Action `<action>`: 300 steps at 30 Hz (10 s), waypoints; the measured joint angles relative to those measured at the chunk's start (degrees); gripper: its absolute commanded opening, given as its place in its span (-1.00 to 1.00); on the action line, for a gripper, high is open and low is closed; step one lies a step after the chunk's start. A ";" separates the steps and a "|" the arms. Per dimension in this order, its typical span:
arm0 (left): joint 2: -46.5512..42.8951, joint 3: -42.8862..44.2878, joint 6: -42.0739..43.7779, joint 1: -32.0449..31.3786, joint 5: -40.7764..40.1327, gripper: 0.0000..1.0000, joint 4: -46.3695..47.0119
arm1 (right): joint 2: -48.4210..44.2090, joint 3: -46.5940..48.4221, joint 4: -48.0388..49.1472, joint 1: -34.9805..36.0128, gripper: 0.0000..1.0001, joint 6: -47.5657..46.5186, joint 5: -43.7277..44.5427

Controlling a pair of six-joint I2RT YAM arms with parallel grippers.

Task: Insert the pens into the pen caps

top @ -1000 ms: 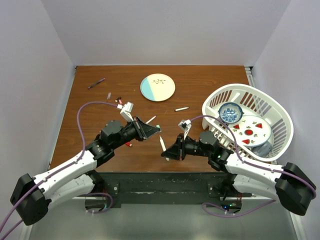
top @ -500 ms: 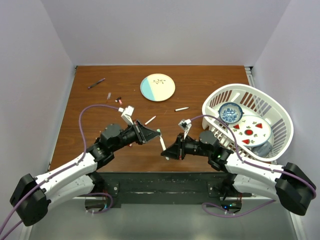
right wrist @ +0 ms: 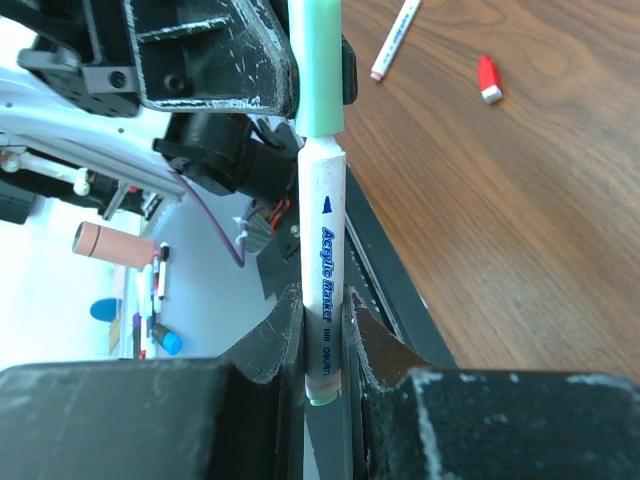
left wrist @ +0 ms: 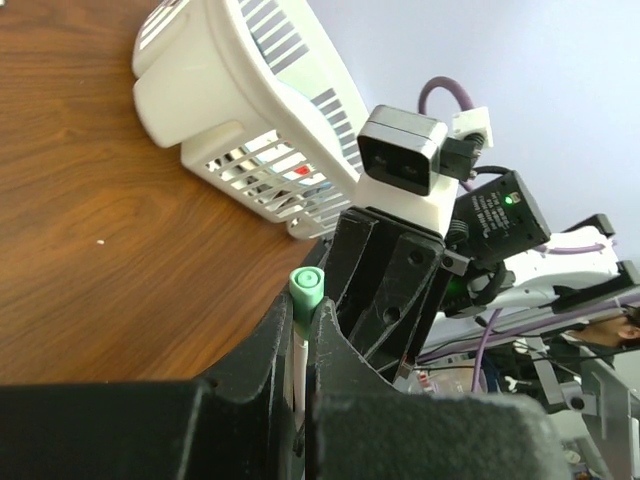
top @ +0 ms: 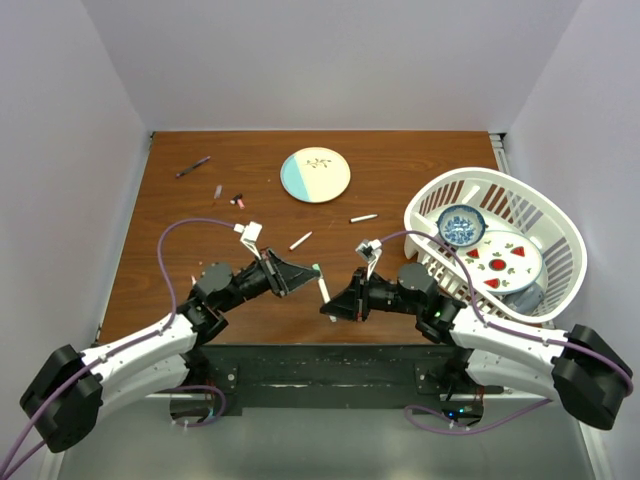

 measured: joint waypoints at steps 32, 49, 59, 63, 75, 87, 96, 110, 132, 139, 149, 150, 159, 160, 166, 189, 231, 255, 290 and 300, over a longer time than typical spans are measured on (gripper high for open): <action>-0.83 8.17 7.93 -0.55 7.34 0.30 -0.04 | -6.71 -0.07 7.28 -0.48 -1.00 1.18 -4.39; 1.99 10.14 8.50 -0.52 9.07 -1.00 2.34 | -7.26 -0.15 5.79 -0.42 -1.00 1.20 -5.75; 2.80 3.54 0.24 -0.15 10.54 -1.00 15.13 | -8.46 0.11 3.63 0.74 -1.00 -0.33 -4.94; -0.37 -0.87 -2.19 -0.15 7.52 -1.00 17.73 | -7.96 4.15 -4.28 1.44 -1.00 -3.67 -4.87; -1.88 -7.02 -4.59 -0.07 -1.55 -1.00 21.42 | -1.14 16.59 -24.13 1.79 -1.00 -14.88 -1.73; -0.20 -9.77 -4.72 -1.49 -7.91 -1.00 23.74 | 1.81 20.46 -31.21 1.97 -1.00 -19.12 2.47; 3.69 -11.10 -4.74 -5.03 -15.63 -1.00 28.94 | 5.51 21.70 -30.97 2.03 -1.00 -17.97 2.54; 5.01 -11.15 -0.68 -10.56 -25.66 -1.00 32.35 | 6.49 24.26 -32.48 -0.52 -1.00 -16.70 -1.55; 9.42 -5.66 2.27 -18.51 -37.55 -1.00 28.74 | 6.40 26.51 -39.08 -5.95 -1.00 -22.21 -6.49; 8.13 -2.12 6.10 -19.63 -41.79 -1.00 21.62 | 8.48 28.55 -40.15 -6.43 -1.00 -19.69 -6.19; 7.39 -1.05 8.92 -19.65 -42.21 -1.00 18.51 | 11.13 31.32 -42.80 -6.43 -1.00 -21.00 -5.35; 7.15 -1.20 8.87 -19.65 -42.07 -1.00 18.73 | 11.17 31.61 -43.19 -6.43 -1.00 -21.07 -5.51; 4.87 -6.51 5.68 -19.65 -39.45 -1.00 25.11 | 11.21 31.80 -43.32 -7.45 -1.00 -20.09 -9.70; 4.76 -7.32 4.81 -19.65 -39.36 -1.00 26.10 | 11.23 31.80 -43.32 -7.74 -1.00 -20.04 -10.27; 2.58 -7.76 3.37 -20.06 -40.92 -1.00 23.12 | 13.33 32.02 -39.43 -8.52 -1.00 -17.99 -12.74; 5.07 20.61 13.40 -14.69 -27.85 -1.00 -31.39 | -17.03 11.26 -29.59 -13.22 0.83 -16.09 3.13; 41.77 51.12 33.11 0.02 -33.44 -0.02 -55.71 | -30.60 10.54 -45.64 -13.22 0.79 -15.21 11.02; 59.91 55.93 55.25 7.78 -28.06 0.03 -55.28 | -10.95 5.01 -58.21 -11.30 0.47 -1.16 36.41; 41.53 45.77 41.51 7.93 -19.34 -1.00 -51.78 | -6.21 2.21 -53.46 -5.73 0.37 2.21 40.59; 20.68 25.70 26.88 8.04 -4.22 -1.00 -32.65 | -15.23 9.22 -49.68 -4.55 0.61 -1.57 31.80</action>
